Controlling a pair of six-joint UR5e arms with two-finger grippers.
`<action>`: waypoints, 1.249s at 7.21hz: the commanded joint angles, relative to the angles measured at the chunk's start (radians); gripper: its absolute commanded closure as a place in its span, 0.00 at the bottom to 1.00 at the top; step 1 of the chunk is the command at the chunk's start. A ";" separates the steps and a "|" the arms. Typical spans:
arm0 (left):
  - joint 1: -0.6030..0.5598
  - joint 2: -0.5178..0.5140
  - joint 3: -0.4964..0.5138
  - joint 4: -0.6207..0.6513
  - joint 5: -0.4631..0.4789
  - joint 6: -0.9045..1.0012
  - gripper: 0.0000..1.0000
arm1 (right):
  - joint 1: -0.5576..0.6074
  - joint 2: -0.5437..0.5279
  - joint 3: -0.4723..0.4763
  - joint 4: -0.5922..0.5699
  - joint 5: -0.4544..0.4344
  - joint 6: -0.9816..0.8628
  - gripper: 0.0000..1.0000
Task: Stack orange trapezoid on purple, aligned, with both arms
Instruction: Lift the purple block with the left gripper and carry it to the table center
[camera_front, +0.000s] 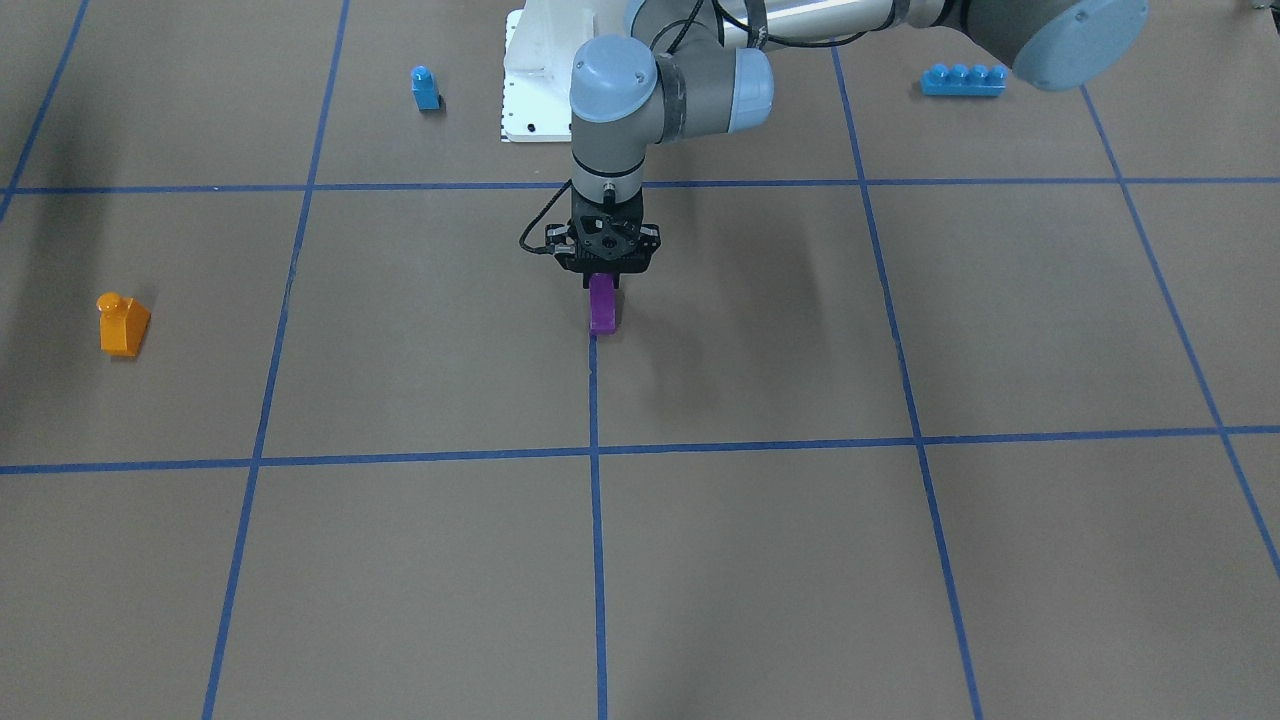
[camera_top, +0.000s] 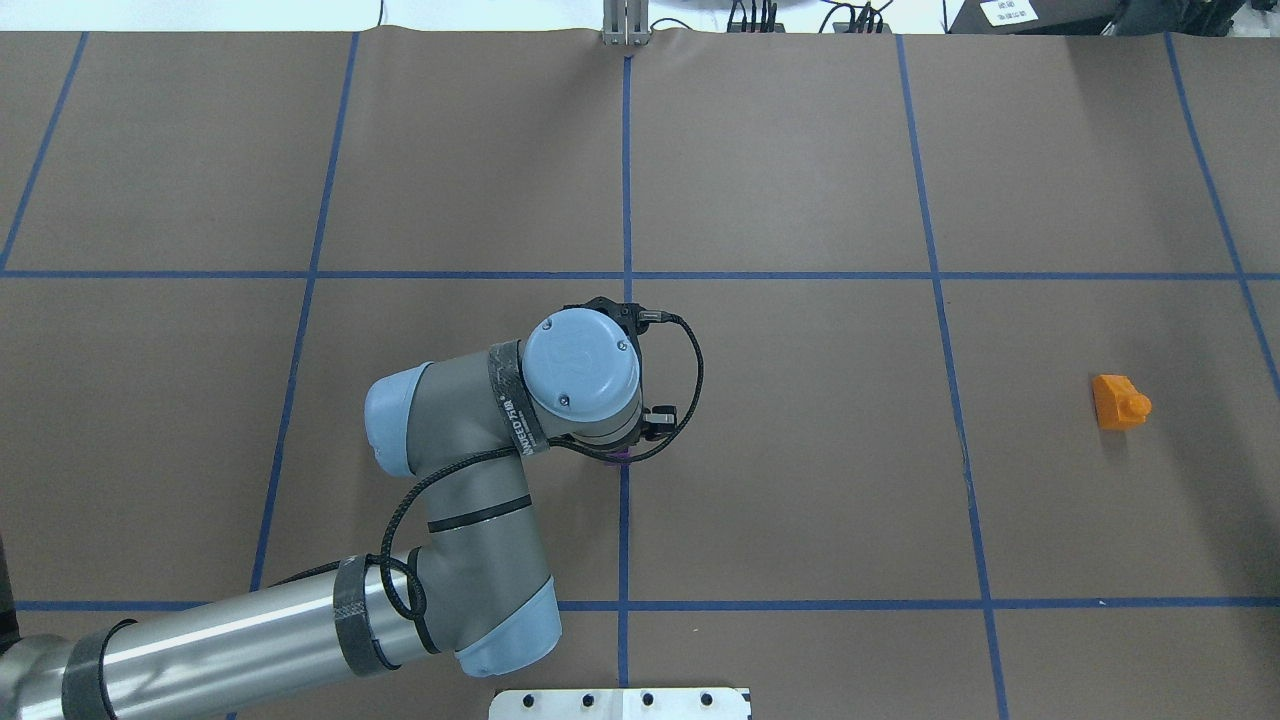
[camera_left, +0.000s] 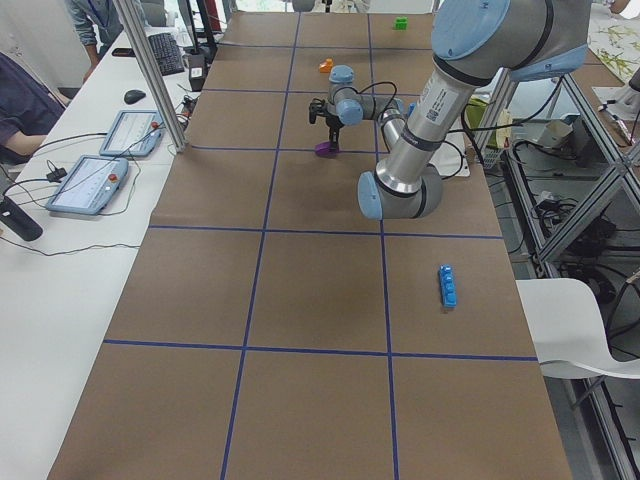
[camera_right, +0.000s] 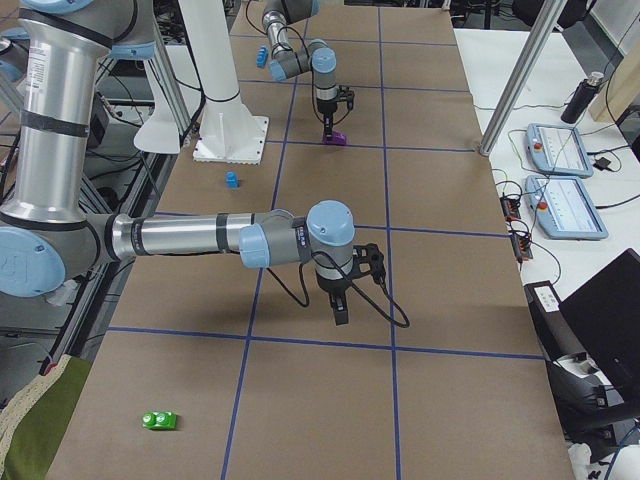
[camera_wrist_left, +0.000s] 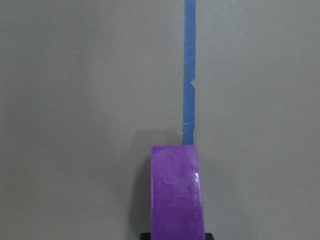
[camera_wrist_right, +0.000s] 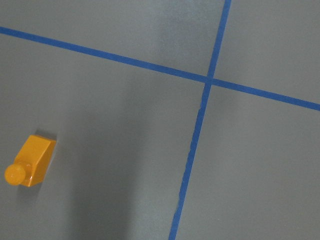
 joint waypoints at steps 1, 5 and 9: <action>0.001 -0.019 0.016 -0.003 0.000 0.003 1.00 | 0.000 0.000 0.000 0.000 -0.001 0.000 0.00; 0.001 -0.018 0.019 -0.002 0.002 0.013 1.00 | 0.000 0.002 0.000 0.000 -0.001 0.000 0.00; 0.001 -0.016 0.019 -0.002 0.002 0.016 0.57 | 0.000 0.002 -0.001 0.000 -0.001 0.000 0.00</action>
